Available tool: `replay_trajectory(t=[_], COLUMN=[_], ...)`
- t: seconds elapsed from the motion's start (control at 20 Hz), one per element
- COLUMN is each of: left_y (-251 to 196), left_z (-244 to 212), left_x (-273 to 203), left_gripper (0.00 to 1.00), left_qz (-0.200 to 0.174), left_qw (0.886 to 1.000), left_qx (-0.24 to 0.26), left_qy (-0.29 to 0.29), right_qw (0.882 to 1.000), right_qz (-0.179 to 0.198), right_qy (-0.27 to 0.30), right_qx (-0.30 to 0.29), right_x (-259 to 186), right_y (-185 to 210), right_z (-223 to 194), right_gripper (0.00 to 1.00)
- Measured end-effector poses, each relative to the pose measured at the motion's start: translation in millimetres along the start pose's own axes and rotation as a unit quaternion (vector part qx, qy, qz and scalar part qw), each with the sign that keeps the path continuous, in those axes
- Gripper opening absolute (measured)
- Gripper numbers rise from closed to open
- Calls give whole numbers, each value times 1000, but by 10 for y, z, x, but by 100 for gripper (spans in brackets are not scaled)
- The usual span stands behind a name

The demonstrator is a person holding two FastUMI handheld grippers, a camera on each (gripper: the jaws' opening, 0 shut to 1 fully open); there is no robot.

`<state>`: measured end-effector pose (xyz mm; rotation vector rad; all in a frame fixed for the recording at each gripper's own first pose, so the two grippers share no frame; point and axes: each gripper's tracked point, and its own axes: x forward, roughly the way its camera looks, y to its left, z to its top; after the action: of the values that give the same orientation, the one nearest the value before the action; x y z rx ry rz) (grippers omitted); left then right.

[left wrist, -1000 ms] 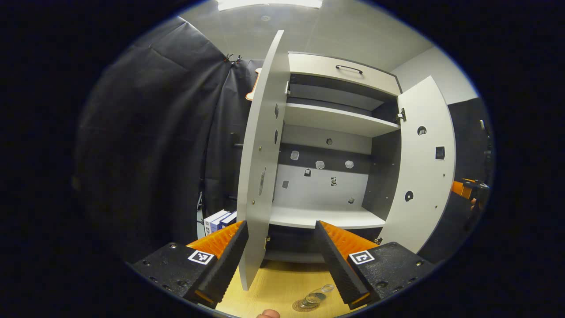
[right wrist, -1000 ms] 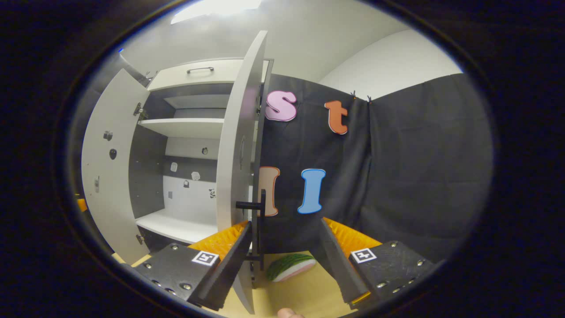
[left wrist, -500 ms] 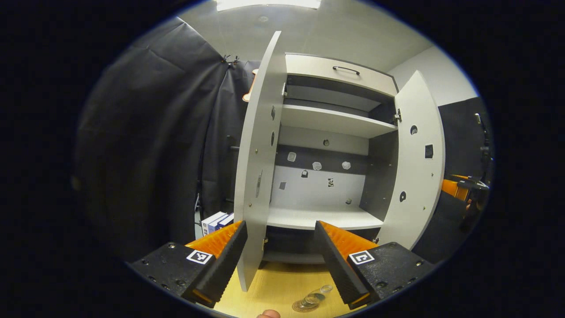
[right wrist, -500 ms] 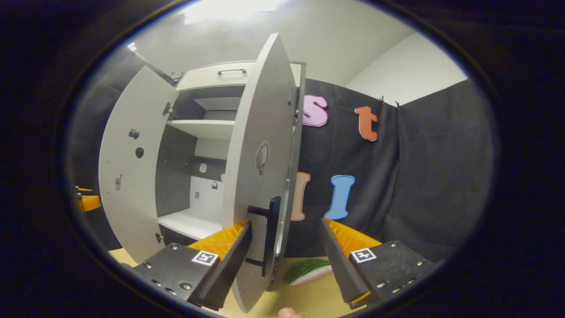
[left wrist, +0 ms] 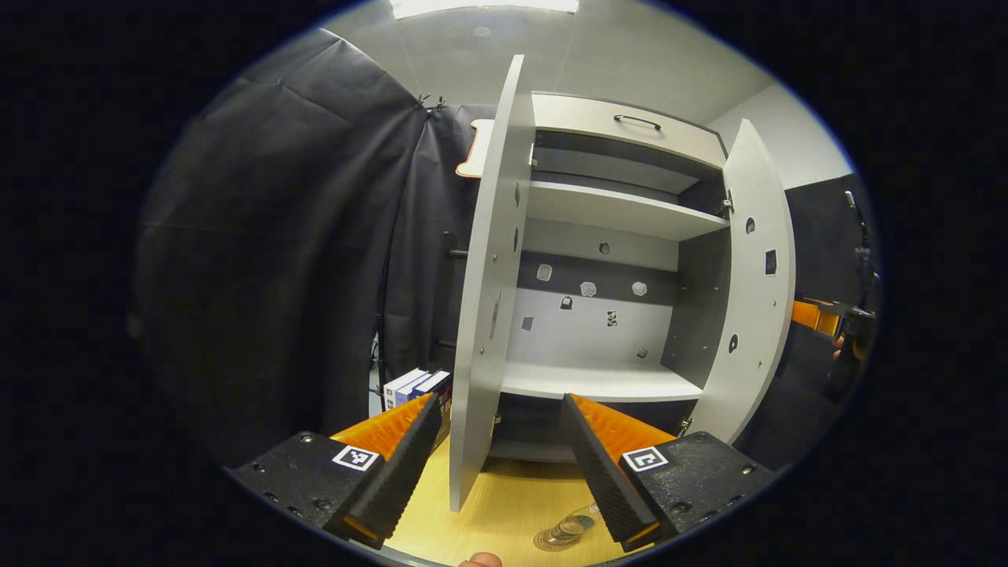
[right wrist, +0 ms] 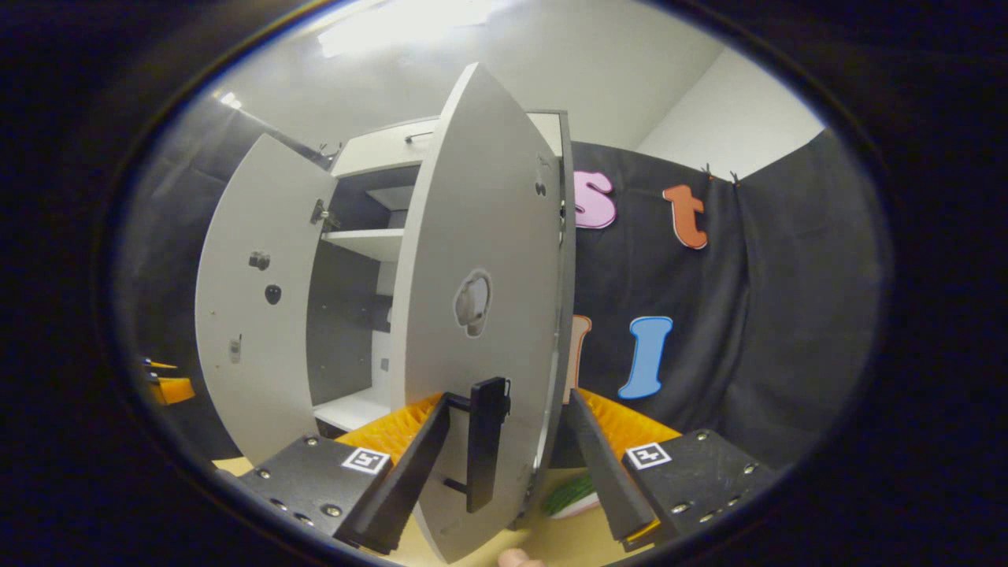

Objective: Grasp the bottle in the cabinet with the left hand and place it on the coaster, then close the right door with the right hand and the left door with the left hand.

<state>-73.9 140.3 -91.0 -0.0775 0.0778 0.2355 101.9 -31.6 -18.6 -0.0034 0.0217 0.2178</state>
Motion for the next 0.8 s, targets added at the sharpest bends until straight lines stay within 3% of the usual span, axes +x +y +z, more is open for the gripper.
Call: replay_trajectory(t=[0.1,0.35,0.4,0.45,0.55,0.8], left_y=[-4,-85,-84,-81,-55,122], left_z=[9,38,45,46,29,11], left_x=[16,83,82,81,65,-16], left_gripper=[100,96,93,96,93,96], left_qz=[0,-9,-9,-8,-4,18], left_qw=[1000,1000,1000,1000,1000,1000], left_qx=[0,4,8,11,11,13], left_qy=[-1,-6,-7,-8,-7,-6], right_qw=[1000,1000,1000,1000,999,996], right_qz=[8,24,24,30,40,72], right_qy=[-1,-4,-7,-6,-2,18], right_qx=[-4,0,0,1,12,58], right_x=[9,117,150,190,266,506], right_y=[33,206,223,267,354,602], right_z=[26,-6,-3,-10,-36,-109], right_gripper=[94,91,94,96,97,98])
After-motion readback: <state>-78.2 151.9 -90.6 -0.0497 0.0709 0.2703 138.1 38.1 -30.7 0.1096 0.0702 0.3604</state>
